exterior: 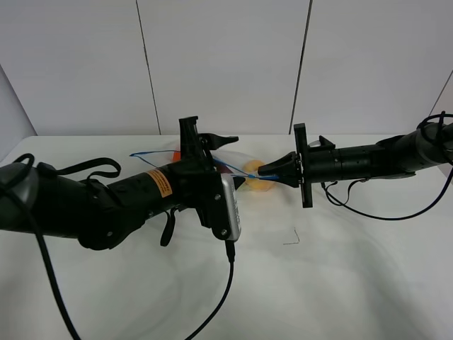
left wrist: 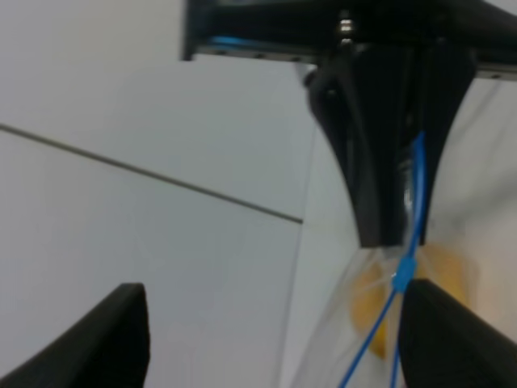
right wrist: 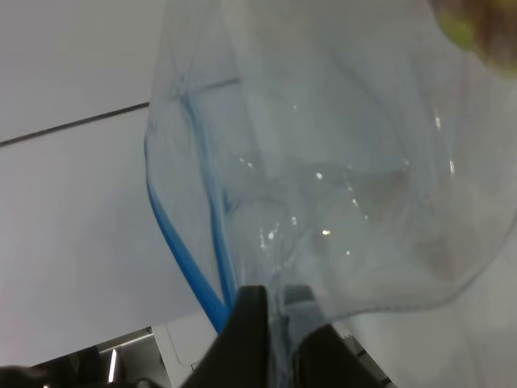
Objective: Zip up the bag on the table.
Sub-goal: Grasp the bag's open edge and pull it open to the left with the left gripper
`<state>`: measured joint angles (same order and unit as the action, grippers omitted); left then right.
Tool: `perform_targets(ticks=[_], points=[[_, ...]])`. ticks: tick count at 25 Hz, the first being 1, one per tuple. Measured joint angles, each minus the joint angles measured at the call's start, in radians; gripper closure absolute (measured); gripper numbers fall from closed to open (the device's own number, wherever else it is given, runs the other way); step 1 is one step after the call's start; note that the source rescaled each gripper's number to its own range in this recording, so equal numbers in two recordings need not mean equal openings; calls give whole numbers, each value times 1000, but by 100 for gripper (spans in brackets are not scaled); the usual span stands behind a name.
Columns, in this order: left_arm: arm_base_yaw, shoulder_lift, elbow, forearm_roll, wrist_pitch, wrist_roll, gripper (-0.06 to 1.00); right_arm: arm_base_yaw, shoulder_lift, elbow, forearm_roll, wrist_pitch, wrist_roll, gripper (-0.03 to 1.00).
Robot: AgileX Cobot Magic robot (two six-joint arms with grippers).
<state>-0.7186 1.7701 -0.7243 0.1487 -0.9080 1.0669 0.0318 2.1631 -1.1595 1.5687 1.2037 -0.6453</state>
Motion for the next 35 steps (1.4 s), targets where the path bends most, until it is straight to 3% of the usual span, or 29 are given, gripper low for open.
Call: perform_targets(ticks=[7, 17, 25, 31, 35], points=[[0, 65, -20, 73, -15, -42, -1, 0, 0, 0, -1, 0, 0, 97], [0, 183, -139, 84, -16, -44, 0, 0, 0, 0, -7, 1, 0, 97], [0, 183, -139, 85, 1, -44, 36, 0, 0, 0, -7, 1, 0, 97], [0, 183, -139, 107, 4, -46, 44, 0, 0, 0, -7, 1, 0, 97], [0, 183, -141, 133, 42, -48, 56, 0, 0, 0, -7, 1, 0, 97]])
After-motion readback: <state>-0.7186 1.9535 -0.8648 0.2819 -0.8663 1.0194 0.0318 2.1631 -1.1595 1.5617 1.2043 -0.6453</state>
